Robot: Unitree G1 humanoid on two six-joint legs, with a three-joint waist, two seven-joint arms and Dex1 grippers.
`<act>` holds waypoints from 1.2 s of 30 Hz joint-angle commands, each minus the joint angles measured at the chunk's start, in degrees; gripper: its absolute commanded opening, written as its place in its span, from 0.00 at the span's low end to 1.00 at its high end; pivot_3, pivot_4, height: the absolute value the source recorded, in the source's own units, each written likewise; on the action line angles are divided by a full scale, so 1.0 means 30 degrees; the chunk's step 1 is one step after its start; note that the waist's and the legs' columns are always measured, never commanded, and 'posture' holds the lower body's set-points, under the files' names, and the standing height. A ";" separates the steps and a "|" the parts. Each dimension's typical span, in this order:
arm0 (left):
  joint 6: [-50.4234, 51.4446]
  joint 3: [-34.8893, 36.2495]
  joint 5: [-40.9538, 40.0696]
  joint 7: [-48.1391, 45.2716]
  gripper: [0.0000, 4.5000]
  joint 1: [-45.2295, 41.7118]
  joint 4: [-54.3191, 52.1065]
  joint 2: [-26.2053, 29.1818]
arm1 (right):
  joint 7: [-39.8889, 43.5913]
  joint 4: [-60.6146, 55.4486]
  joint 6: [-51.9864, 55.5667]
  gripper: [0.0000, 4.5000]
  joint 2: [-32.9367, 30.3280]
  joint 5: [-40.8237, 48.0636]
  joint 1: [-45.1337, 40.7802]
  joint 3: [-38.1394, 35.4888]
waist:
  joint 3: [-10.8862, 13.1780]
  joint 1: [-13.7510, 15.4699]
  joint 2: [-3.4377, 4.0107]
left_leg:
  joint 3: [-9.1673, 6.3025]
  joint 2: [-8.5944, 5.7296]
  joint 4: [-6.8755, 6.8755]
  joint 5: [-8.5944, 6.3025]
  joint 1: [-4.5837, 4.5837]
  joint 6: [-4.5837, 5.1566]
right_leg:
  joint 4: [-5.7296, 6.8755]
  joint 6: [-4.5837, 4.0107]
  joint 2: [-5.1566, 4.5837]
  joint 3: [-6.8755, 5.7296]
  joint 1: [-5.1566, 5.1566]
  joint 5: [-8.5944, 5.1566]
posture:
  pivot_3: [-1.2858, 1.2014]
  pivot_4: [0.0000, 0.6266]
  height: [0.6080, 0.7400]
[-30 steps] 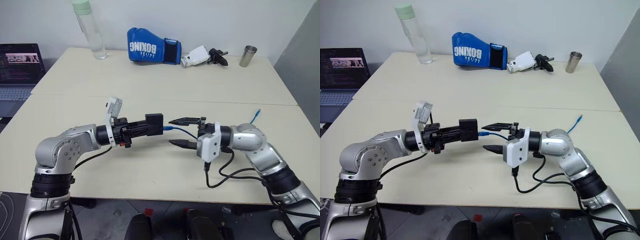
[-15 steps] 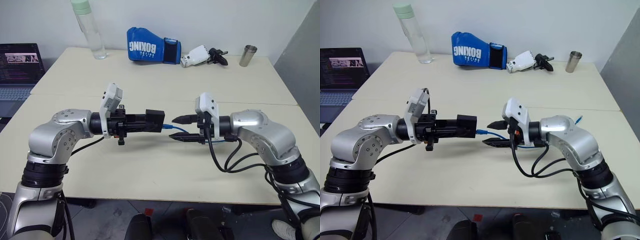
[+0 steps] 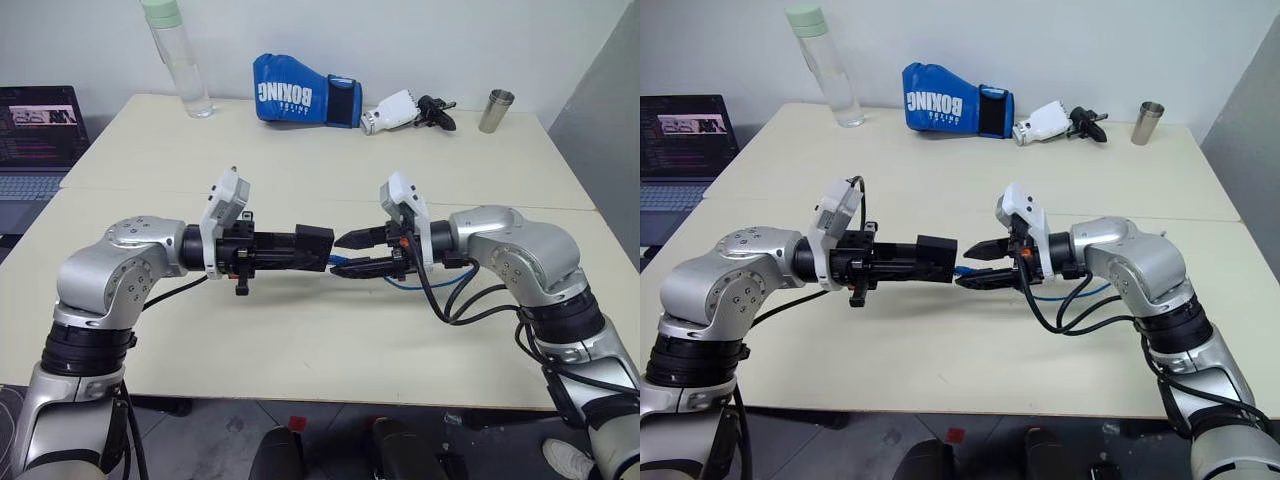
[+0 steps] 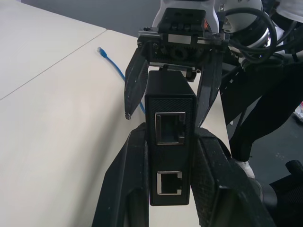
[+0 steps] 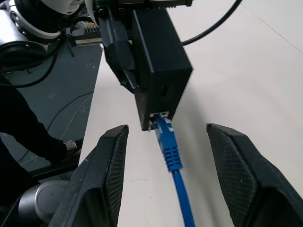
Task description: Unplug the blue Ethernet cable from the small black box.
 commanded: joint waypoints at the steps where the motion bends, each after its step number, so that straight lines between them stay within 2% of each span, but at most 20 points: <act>1: -0.0299 0.0229 -0.0042 -0.0205 0.18 -0.0353 -0.0606 0.0287 | 0.0536 0.0045 -0.0397 0.62 0.0178 -0.0174 -0.0441 -0.0022 | 0.0000 0.0000 0.0000 | -0.0001 0.0000 0.0000 0.0000 -0.0001 0.0000 | 0.0000 0.0000 0.0000 -0.0002 0.0000 0.0000 | 0.52 0.24 1.00; 11: -0.0349 0.0223 0.0042 -0.0216 0.18 -0.0445 -0.0549 0.0249 | 0.0723 0.0392 -0.0314 0.62 0.0592 -0.0478 -0.0500 -0.0170 | 0.0001 -0.0001 0.0002 | -0.0001 0.0005 -0.0002 0.0000 -0.0004 -0.0001 | 0.0000 0.0000 0.0003 0.0000 -0.0004 0.0000 | 0.52 0.24 1.00; 15: -0.0517 0.0113 0.0240 -0.0294 0.18 -0.0431 -0.0523 0.0242 | 0.0771 0.0368 -0.0310 0.44 0.0633 -0.0516 -0.0532 -0.0135 | 0.0001 0.0001 0.0002 | -0.0001 0.0005 -0.0002 0.0000 -0.0003 0.0000 | 0.0000 0.0000 0.0003 -0.0001 -0.0004 0.0000 | 0.52 0.24 1.00; 17: -0.0643 0.0058 0.0360 -0.0374 0.18 -0.0372 -0.0486 0.0241 | 0.0796 0.0464 -0.0393 0.32 0.0668 -0.0658 -0.0565 -0.0065 | 0.0002 0.0000 0.0003 | -0.0001 0.0005 -0.0002 0.0000 -0.0003 0.0000 | 0.0000 0.0000 0.0004 -0.0001 -0.0004 0.0000 | 0.52 0.24 1.00; 23: -0.0692 0.0128 0.0369 -0.0371 0.18 -0.0349 -0.0501 0.0198 | 0.0936 0.0498 -0.0413 0.03 0.0689 -0.0966 -0.0548 0.0029 | 0.0003 -0.0002 0.0004 | 0.0000 0.0004 -0.0003 0.0000 -0.0004 0.0000 | -0.0001 0.0000 0.0005 -0.0001 -0.0005 0.0000 | 0.52 0.24 1.00; 32: -0.0750 0.0241 0.0446 -0.0564 0.18 -0.0324 -0.0353 0.0264 | 0.1295 0.0598 -0.0609 0.02 0.0569 -0.1490 -0.0485 0.0234 | 0.0004 -0.0002 0.0004 | 0.0002 0.0004 -0.0004 0.0000 -0.0004 0.0000 | -0.0003 0.0000 0.0005 0.0000 -0.0006 0.0000 | 0.52 0.24 1.00; 36: -0.0762 0.0600 0.0578 -0.0421 0.18 -0.0367 -0.0205 0.0460 | 0.1620 0.0628 -0.0899 0.02 -0.0422 -0.1961 0.0373 0.0316 | 0.0004 -0.0001 0.0005 | 0.0001 0.0004 -0.0005 0.0000 -0.0005 0.0000 | -0.0006 0.0000 0.0004 0.0001 -0.0006 0.0000 | 0.52 0.24 1.00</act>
